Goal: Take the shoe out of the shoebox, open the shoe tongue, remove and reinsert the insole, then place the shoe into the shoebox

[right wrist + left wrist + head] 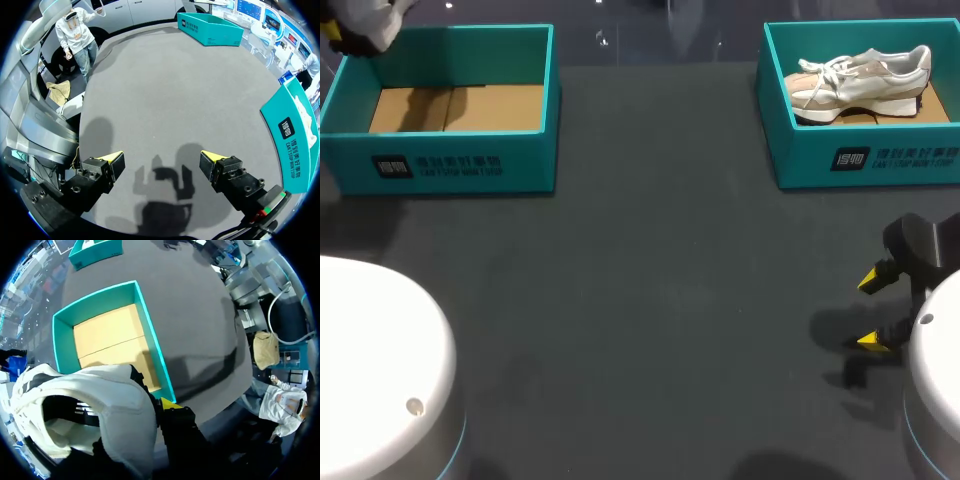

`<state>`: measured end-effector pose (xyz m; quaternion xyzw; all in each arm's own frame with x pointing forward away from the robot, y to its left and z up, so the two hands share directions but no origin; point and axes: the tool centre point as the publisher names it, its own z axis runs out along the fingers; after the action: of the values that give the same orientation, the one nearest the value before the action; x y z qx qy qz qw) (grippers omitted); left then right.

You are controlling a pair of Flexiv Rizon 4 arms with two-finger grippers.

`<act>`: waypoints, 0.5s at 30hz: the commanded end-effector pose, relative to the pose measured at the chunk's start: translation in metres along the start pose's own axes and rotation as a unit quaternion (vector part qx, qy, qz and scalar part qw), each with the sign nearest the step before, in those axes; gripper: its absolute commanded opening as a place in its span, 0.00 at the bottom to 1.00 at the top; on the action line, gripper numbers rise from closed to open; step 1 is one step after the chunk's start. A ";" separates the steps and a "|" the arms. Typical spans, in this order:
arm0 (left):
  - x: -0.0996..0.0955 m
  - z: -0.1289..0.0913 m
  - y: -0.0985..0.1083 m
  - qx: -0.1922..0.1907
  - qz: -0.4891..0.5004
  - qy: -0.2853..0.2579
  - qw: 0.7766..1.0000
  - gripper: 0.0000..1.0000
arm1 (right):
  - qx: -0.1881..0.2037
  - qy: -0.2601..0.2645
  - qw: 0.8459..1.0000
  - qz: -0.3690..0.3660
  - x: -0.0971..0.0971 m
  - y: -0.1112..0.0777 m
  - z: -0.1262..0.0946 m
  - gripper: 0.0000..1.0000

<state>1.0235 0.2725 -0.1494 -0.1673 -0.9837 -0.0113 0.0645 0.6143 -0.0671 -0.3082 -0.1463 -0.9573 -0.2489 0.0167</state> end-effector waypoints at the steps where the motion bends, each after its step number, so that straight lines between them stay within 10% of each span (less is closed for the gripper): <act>1: 0.002 0.005 0.012 -0.070 0.161 -0.013 0.984 0.00 | 0.001 -0.002 1.000 0.000 0.002 -0.001 0.000 1.00; 15: 0.002 0.009 0.016 -0.111 0.170 -0.018 0.979 0.00 | 0.001 -0.002 1.000 0.000 0.002 -0.001 0.000 1.00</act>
<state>1.0341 0.2877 -0.1593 -0.3373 -0.9357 -0.0927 0.0449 0.6143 -0.0671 -0.3083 -0.1463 -0.9573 -0.2489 0.0167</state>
